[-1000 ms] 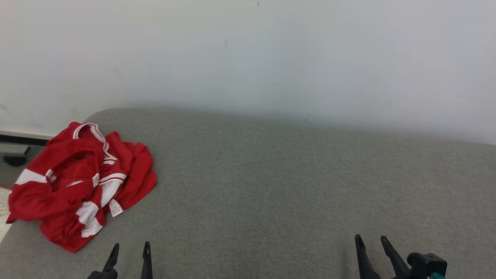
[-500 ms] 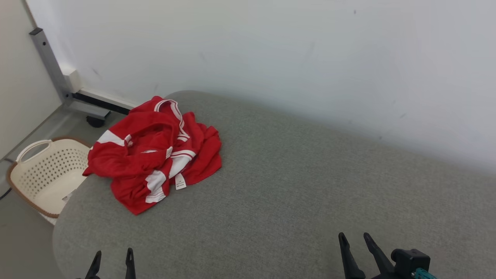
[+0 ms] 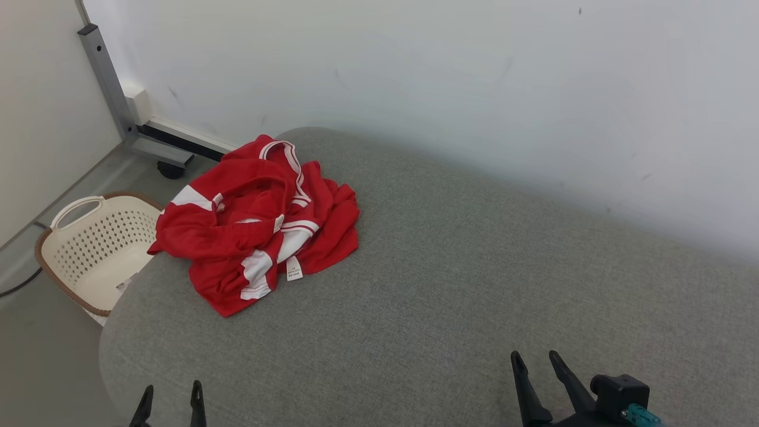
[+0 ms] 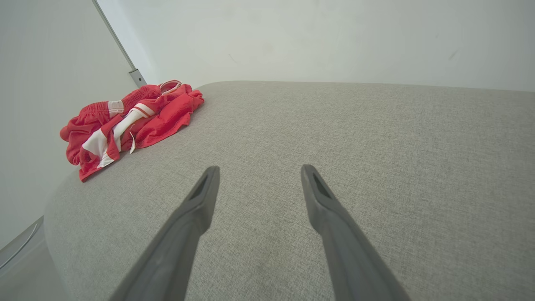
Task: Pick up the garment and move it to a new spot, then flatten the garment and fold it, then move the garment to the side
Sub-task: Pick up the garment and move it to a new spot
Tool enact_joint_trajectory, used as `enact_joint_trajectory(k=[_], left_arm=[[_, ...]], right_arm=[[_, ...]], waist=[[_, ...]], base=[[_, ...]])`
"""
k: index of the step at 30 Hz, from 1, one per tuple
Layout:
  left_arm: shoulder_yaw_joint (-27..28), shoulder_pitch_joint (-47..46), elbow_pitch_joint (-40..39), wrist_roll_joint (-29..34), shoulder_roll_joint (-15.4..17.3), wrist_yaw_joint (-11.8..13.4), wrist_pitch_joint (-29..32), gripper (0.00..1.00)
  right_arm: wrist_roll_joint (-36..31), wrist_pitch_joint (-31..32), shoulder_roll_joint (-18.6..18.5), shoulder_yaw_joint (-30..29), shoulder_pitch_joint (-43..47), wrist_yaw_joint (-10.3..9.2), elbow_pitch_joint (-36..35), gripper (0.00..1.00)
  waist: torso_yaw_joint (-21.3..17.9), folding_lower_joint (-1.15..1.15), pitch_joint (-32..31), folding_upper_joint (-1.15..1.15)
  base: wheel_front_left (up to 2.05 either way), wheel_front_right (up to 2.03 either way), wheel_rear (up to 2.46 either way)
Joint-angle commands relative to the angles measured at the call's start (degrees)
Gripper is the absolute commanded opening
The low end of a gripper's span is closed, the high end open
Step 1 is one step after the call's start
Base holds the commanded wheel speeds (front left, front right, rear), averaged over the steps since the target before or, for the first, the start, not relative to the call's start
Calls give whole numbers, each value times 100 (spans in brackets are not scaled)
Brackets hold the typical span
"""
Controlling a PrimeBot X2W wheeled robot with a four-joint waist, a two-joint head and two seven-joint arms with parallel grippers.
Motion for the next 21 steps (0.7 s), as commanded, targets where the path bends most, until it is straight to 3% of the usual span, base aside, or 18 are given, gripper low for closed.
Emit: enact_joint_trajectory(k=[1,10,21], left_arm=[[-45,-109,27,0,38,-61,25,100],[-379,-1457,690,3,245,-462,715,100],[-733,-3468,2351,-477,732,-760,1915,100]], right_arm=[[-7,-32,-12,4,-20,-12,3,100],[-129,96,-10,-103,214,-12,-137,100],[-841,1031,-14,-172,296,-12,-1397,100]], waist=[[-15,0,-15,-1],[-123,0,14,-1],[-1227,0,967,-1]], base=[[0,0,0],[0,0,0],[0,0,0]])
